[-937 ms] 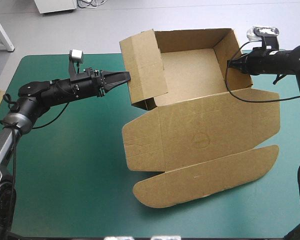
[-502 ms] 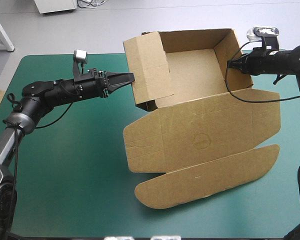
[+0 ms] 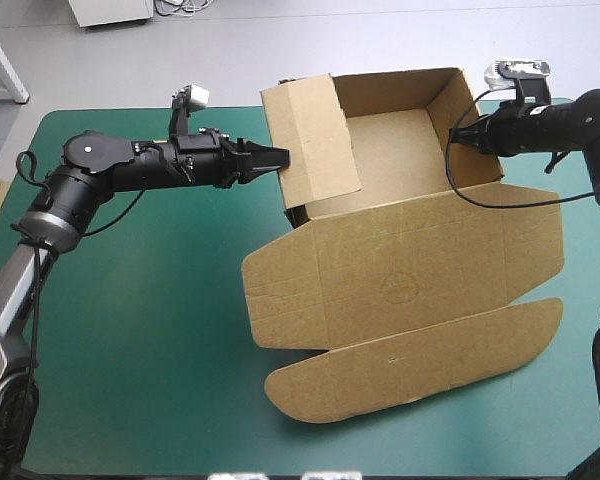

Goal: Fold the box

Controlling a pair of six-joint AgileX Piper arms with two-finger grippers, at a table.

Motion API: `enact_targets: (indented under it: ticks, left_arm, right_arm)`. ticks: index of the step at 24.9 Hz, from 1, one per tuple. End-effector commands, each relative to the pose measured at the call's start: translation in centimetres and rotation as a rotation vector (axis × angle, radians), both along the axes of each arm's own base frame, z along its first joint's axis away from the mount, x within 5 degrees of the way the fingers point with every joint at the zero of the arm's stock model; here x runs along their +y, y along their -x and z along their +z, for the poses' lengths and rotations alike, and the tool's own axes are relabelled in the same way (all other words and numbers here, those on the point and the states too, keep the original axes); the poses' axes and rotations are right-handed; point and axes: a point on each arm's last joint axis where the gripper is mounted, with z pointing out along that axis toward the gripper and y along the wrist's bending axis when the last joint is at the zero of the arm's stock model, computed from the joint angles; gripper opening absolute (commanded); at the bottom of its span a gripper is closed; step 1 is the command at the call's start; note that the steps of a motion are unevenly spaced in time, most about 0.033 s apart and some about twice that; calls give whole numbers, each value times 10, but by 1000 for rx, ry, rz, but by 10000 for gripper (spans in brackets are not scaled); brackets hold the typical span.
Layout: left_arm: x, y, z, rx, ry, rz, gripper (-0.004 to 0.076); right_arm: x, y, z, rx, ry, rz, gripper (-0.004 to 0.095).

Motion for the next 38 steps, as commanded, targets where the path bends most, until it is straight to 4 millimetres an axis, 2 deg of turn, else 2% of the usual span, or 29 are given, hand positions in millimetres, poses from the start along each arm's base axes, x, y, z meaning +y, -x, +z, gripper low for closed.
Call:
enact_targets:
  ticks: [1,8,13,16,21,25,31,33,38]
  left_arm:
    - [-4,12,25,-39,11,8,411]
    - [-12,15,27,-39,-20,10,412]
    - [-19,8,37,-38,-116,61,412]
    - [-30,3,33,-21,-209,55,412]
    - [-36,-1,26,16,-387,54,412]
    - [-45,-1,29,17,-537,59,412]
    - [-66,-5,4,87,-638,16,412]
    - [-68,-7,-3,114,-675,14,412]
    - [-67,-8,-7,140,-692,28,412]
  right_arm:
    - [5,15,35,-107,-59,-17,1]
    - [5,15,34,-83,-84,-33,2]
    - [22,16,30,-48,-32,-41,2]
    - [26,16,31,-43,-63,-54,1]
    - [26,16,29,-17,-76,-70,2]
    - [29,16,30,-9,-104,-88,1]
    - [32,15,32,-14,-159,-102,1]
    - [32,15,32,-13,-160,-103,1]
    - [32,15,32,-12,-166,-108,1]
